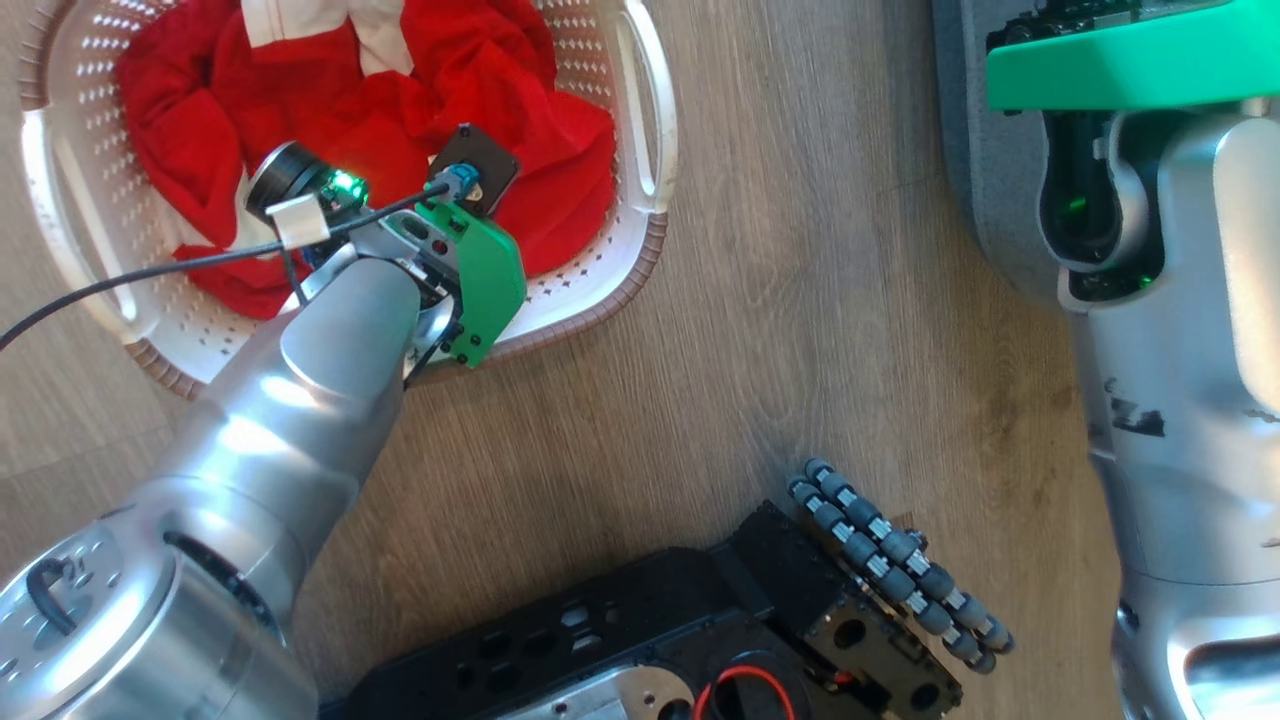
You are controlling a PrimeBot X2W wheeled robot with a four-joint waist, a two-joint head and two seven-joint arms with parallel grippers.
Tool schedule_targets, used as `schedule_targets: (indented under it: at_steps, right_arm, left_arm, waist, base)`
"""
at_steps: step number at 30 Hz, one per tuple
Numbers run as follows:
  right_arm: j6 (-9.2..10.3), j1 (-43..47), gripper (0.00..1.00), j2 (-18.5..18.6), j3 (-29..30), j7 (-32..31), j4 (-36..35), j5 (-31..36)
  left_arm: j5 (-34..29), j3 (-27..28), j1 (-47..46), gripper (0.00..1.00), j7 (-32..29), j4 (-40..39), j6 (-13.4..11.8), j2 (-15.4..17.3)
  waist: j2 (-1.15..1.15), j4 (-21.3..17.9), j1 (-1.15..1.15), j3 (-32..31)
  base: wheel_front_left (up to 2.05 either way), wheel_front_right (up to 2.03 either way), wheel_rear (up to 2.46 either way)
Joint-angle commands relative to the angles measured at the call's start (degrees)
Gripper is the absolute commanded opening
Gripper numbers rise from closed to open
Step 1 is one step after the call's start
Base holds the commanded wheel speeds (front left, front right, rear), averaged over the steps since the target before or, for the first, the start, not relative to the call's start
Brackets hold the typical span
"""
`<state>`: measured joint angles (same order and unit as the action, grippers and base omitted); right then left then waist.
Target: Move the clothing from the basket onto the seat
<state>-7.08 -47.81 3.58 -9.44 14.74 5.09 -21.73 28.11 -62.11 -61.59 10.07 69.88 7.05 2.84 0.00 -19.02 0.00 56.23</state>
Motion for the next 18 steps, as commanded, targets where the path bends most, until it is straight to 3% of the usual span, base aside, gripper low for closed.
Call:
schedule_targets:
  at_steps: [1,9,18]
  right_arm:
    - [-0.41,2.5,1.00,-0.7,0.0,0.3,-1.4,0.2]
    - [-0.41,3.7,1.00,-0.6,0.3,0.3,-0.2,2.4]
    - [-0.41,6.3,1.00,2.2,-0.6,0.3,2.8,3.4]
  left_arm:
    - [0.5,0.7,1.2,0.00,0.7,-0.5,-0.1,0.0]
    - [3.7,1.9,3.3,0.00,3.4,-2.4,-0.4,0.0]
    - [7.7,3.1,7.7,0.00,4.8,-5.9,-1.1,0.0]
  waist:
    - [0.00,0.4,0.00,-0.7]
    - [0.00,3.0,0.00,-5.9]
    - [0.00,6.9,0.00,-15.7]
  base:
    - [0.00,0.00,0.00]
    - [0.00,0.00,0.00]
    - [0.00,0.00,0.00]
